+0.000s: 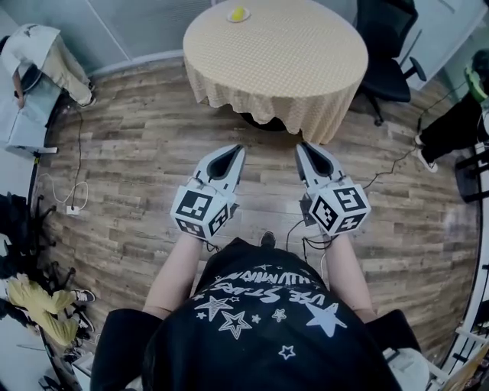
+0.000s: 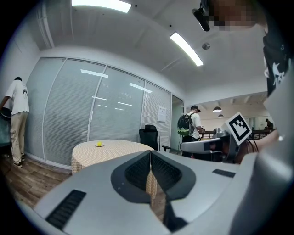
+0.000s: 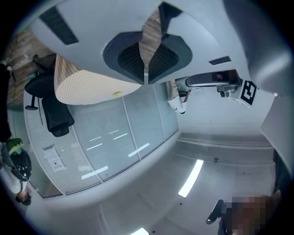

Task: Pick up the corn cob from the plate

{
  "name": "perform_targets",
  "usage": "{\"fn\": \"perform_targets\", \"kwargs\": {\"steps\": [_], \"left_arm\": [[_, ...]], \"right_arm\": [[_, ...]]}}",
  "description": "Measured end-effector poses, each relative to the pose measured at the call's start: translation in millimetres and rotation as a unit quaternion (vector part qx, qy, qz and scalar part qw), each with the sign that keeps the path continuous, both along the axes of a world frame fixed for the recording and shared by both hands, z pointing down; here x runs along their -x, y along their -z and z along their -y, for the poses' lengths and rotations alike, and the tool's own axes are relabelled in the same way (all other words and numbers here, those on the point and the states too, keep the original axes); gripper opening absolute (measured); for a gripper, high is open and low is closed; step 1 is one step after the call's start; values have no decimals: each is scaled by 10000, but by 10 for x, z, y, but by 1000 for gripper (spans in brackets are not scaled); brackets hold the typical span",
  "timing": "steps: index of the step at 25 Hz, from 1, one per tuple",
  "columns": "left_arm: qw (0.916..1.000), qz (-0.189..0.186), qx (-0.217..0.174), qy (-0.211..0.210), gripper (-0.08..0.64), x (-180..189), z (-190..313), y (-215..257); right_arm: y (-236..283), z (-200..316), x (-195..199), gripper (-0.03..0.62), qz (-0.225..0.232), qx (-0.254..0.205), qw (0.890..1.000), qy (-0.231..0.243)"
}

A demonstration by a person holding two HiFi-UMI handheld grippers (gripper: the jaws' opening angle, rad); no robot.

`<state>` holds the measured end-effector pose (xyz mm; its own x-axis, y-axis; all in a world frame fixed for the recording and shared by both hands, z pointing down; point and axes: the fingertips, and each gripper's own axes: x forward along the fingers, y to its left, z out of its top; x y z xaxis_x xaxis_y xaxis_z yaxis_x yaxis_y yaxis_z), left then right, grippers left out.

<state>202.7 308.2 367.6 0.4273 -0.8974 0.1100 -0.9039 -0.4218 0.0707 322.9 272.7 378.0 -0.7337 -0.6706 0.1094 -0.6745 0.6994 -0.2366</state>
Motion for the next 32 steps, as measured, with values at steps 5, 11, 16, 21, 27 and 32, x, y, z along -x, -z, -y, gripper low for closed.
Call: {"fn": "perform_targets", "kwargs": {"steps": [5,11,16,21,27,32], "left_arm": [[9993,118,-53,341,11,112,45,-26],[9980,165,-97,596,11,301,73,4],[9973,139,-161,708,11,618,218,16],[9981,61,-154,593,11,852,580,8],[9987,-19,-163,484,11,1226,1005,17],[9988,-109,-148,454,12,1628,1276,-8]], "right_arm": [[-111,141,30,46,-15,96,9999,140],[-165,267,168,46,8,224,9994,265],[-184,367,441,46,-116,264,9990,328],[-149,677,583,46,-139,290,9994,98],[-135,1061,938,46,-203,303,9993,-50],[-162,1317,1297,46,-255,364,9989,-159]]}}
